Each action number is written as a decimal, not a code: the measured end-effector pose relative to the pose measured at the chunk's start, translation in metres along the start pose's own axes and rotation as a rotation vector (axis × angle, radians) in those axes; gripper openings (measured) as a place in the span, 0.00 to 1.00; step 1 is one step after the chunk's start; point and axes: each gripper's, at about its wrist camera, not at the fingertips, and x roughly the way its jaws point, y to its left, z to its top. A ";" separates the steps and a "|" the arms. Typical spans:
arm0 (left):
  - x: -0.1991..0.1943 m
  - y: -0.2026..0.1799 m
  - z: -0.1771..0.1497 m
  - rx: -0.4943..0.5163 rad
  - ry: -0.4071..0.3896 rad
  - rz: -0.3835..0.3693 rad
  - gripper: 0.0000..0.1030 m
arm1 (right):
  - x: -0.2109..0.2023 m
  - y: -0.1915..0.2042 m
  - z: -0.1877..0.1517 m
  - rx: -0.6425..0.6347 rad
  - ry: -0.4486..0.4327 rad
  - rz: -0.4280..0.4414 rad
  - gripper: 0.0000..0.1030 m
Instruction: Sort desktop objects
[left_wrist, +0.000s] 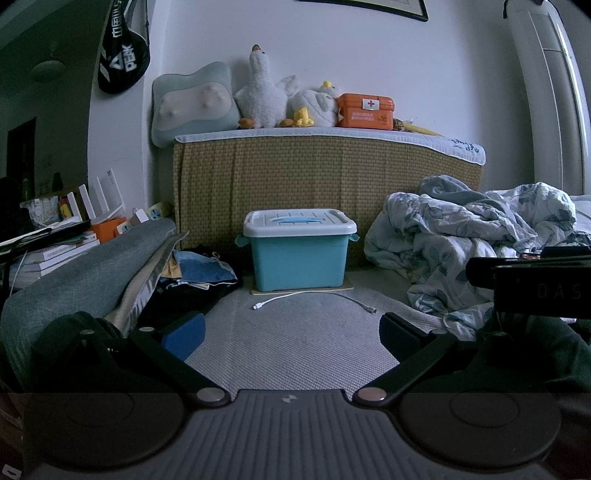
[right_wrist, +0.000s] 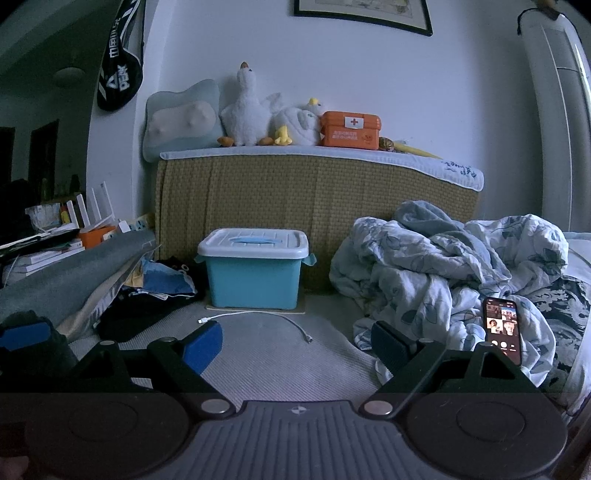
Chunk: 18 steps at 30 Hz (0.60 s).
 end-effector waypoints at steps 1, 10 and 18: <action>0.000 0.000 0.000 0.001 0.000 0.000 1.00 | 0.000 0.000 0.000 0.000 0.000 0.000 0.88; 0.000 -0.001 0.000 0.001 0.000 -0.001 1.00 | 0.000 0.000 0.000 0.000 0.002 0.002 0.88; -0.001 -0.001 0.001 0.001 0.000 -0.001 1.00 | 0.000 0.000 0.000 -0.001 0.003 0.002 0.88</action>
